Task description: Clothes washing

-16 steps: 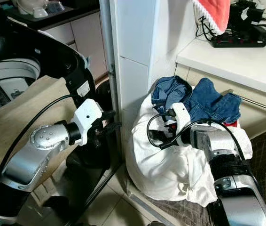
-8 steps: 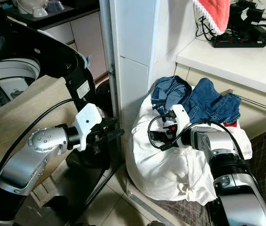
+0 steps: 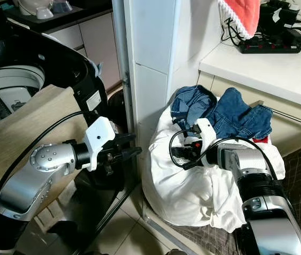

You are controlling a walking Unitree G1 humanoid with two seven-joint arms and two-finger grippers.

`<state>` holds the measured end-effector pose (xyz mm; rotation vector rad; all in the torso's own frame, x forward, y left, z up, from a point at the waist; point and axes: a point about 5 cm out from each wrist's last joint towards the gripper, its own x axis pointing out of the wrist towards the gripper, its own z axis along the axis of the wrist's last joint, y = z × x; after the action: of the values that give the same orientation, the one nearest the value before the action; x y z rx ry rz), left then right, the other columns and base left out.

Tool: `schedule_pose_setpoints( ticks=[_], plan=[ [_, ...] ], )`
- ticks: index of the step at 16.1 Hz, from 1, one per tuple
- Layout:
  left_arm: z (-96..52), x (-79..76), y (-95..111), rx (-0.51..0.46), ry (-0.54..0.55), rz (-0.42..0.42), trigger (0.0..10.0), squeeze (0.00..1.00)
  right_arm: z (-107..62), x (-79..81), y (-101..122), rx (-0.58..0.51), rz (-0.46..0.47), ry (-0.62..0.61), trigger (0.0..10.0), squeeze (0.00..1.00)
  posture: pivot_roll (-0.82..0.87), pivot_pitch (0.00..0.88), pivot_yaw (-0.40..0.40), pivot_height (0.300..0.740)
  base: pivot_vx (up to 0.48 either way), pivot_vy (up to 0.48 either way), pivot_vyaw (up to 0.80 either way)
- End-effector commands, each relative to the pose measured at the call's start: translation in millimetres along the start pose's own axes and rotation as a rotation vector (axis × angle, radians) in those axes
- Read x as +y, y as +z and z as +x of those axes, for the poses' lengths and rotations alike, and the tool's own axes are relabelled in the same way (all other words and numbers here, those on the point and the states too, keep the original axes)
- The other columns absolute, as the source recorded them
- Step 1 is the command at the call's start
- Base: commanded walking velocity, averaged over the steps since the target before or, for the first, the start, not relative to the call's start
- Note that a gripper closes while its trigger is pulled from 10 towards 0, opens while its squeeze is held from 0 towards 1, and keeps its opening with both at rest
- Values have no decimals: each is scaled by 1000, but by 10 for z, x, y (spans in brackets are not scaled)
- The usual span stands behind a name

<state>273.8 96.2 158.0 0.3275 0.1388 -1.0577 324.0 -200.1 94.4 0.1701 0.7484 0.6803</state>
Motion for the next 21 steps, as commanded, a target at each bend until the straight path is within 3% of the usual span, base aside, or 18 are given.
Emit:
schedule_pose_setpoints(
  ticks=[1,5,9,11,13,15,16,17,18,19,20,21],
  plan=[
    [-12,-20,-6,10,-12,3,10000,0,6,20,75,-31,-2,20,0,0,-152,37,36,740,0,0,0],
    [-21,-2,-3,10,-2,7,10000,0,-10,36,114,-75,27,42,0,0,-150,35,41,740,0,0,0],
    [-12,59,35,-14,39,8,10000,0,-297,158,534,-359,143,183,0,0,-158,28,43,740,0,0,0],
    [-12,58,32,-14,40,7,10000,0,-375,189,609,-406,147,209,0,0,-162,27,46,740,0,0,0],
    [4,52,36,-19,38,9,10000,0,-546,240,752,-485,125,231,0,0,-167,24,50,740,0,0,0],
    [9,53,35,-20,37,10,10000,0,-609,272,788,-500,77,211,0,0,-168,19,56,740,0,0,0],
    [-4,63,17,-12,35,13,10000,0,-639,284,737,-445,-49,88,0,0,-167,14,68,740,0,0,0],
    [-16,63,2,-1,30,21,10000,0,-651,272,692,-406,-139,0,4980,0,-164,16,74,740,0,0,0],
    [-25,63,-7,6,27,26,10000,0,-661,270,661,-382,-194,-53,4980,0,-164,16,74,740,0,0,0],
    [-34,63,-15,11,25,29,10000,0,-671,261,619,-347,-234,-103,10000,337,-164,17,77,740,0,0,0],
    [-8,77,-11,10,54,28,10000,0,-774,274,509,-345,-223,-146,10000,1000,-167,24,73,740,0,0,0],
    [23,97,1,2,87,25,10000,0,-844,289,455,-355,-203,-147,10000,1000,-172,25,72,740,0,0,0]
  ],
)
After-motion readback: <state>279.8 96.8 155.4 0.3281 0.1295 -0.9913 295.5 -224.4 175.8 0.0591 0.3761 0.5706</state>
